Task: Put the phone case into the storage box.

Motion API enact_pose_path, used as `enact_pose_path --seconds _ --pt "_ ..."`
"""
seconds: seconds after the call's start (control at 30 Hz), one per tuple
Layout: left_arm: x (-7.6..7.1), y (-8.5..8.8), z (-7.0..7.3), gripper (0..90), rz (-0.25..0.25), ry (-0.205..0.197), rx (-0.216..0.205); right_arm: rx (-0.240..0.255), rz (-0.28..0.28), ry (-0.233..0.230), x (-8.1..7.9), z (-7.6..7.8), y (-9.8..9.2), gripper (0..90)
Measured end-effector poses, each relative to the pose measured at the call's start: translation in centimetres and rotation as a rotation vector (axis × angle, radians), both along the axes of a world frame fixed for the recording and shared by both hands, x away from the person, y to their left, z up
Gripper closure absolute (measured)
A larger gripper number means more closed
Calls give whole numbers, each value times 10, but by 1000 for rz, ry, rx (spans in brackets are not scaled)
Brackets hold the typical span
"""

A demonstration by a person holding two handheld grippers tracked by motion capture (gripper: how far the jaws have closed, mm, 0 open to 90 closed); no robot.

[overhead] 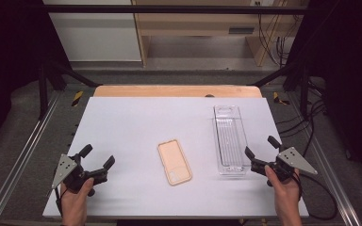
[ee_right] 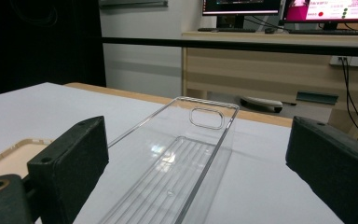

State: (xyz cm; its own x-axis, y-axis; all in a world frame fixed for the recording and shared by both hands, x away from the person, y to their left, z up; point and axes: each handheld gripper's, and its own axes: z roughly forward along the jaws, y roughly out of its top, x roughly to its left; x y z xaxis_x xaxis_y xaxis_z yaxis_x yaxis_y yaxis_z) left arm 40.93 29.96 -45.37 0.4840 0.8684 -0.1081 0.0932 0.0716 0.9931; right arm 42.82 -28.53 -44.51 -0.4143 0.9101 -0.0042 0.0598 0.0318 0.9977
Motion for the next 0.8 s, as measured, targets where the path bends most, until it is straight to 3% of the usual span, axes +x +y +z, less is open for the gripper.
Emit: enact_pose_path --seconds 0.33,0.43,0.8 --pt "-6 -1 4 7 -11 3 6 4 -23 3 -1 -2 -4 52" --pt "-7 -6 3 7 -10 22 21 -5 -29 6 -4 -1 -2 43" --pt "-9 -19 4 7 -48 25 63 3 -30 35 -4 3 4 27"
